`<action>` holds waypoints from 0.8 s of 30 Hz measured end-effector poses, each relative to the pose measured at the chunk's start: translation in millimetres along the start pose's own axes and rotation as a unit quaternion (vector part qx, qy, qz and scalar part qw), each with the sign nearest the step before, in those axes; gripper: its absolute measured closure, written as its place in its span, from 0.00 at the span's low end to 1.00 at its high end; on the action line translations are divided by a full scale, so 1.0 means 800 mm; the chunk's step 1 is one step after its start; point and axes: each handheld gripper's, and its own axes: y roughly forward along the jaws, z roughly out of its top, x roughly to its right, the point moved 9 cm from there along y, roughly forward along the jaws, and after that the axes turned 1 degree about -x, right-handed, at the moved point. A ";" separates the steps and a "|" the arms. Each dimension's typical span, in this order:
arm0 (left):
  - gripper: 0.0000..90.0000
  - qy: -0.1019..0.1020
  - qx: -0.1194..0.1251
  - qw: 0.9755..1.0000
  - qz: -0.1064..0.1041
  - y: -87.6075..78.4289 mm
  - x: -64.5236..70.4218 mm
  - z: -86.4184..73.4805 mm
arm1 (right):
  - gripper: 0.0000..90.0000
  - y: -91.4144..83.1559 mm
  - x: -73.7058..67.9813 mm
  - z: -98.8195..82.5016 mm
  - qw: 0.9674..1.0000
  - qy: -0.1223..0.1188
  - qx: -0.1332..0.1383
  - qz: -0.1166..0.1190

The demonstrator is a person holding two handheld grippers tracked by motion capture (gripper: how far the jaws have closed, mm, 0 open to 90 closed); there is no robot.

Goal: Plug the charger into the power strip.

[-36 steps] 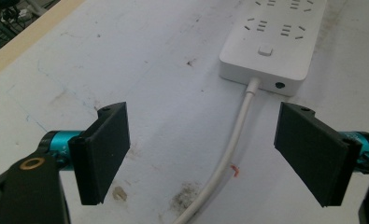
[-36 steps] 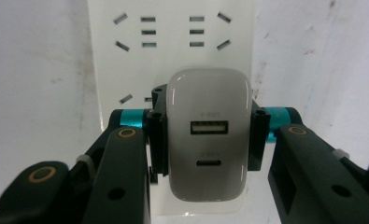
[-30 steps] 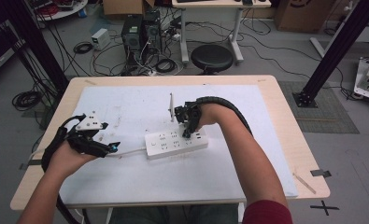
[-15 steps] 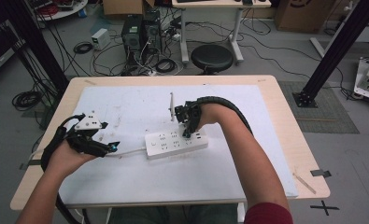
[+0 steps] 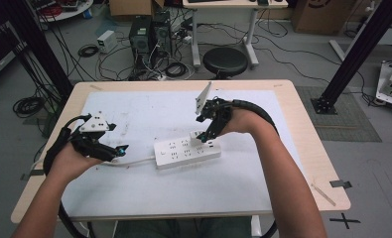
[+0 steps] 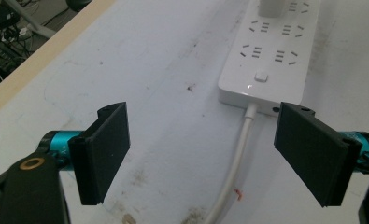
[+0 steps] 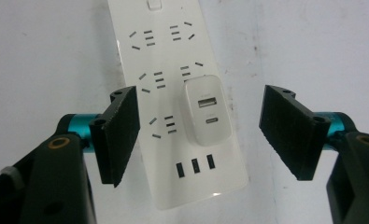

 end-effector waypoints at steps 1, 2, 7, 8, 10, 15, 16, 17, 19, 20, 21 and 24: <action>0.20 0.001 0.004 1.000 -0.002 0.001 0.000 0.003 | 0.29 -0.004 -0.003 -0.002 1.000 0.011 0.010 -0.004; 0.20 0.002 0.006 1.000 -0.004 0.001 0.000 0.005 | 0.28 -0.011 -0.008 -0.007 0.999 0.021 0.025 -0.012; 0.20 0.011 0.031 0.999 -0.024 0.005 0.001 0.017 | 0.23 -0.021 -0.017 -0.013 0.997 0.045 0.048 -0.036; 0.20 0.017 0.033 0.999 -0.025 0.005 0.000 0.018 | 0.23 -0.025 -0.021 -0.012 0.996 0.046 0.059 -0.040; 0.20 0.020 0.039 0.999 -0.026 0.006 0.000 0.020 | 0.23 -0.030 -0.028 -0.010 0.995 0.049 0.075 -0.047; 0.20 0.027 0.044 0.998 -0.037 0.010 -0.001 0.024 | 0.20 -0.040 -0.043 -0.012 0.992 0.065 0.096 -0.057; 0.20 0.028 0.046 0.998 -0.039 0.011 -0.001 0.024 | 0.20 -0.042 -0.046 -0.015 0.991 0.069 0.099 -0.057; 0.20 0.028 0.047 0.998 -0.041 0.012 -0.001 0.024 | 0.20 -0.044 -0.047 -0.018 0.990 0.068 0.104 -0.062; 0.20 0.027 0.053 0.997 -0.045 0.014 0.000 0.026 | 0.20 -0.047 -0.050 -0.027 0.989 0.080 0.109 -0.066; 0.20 0.029 0.053 0.997 -0.045 0.014 -0.001 0.026 | 0.20 -0.049 -0.050 -0.032 0.988 0.081 0.113 -0.072; 0.20 0.032 0.051 0.997 -0.045 0.015 -0.002 0.026 | 0.20 -0.053 -0.052 -0.041 0.986 0.092 0.121 -0.076; 0.20 0.027 0.055 0.997 -0.047 0.017 -0.002 0.027 | 0.20 -0.058 -0.053 -0.054 0.981 0.112 0.132 -0.082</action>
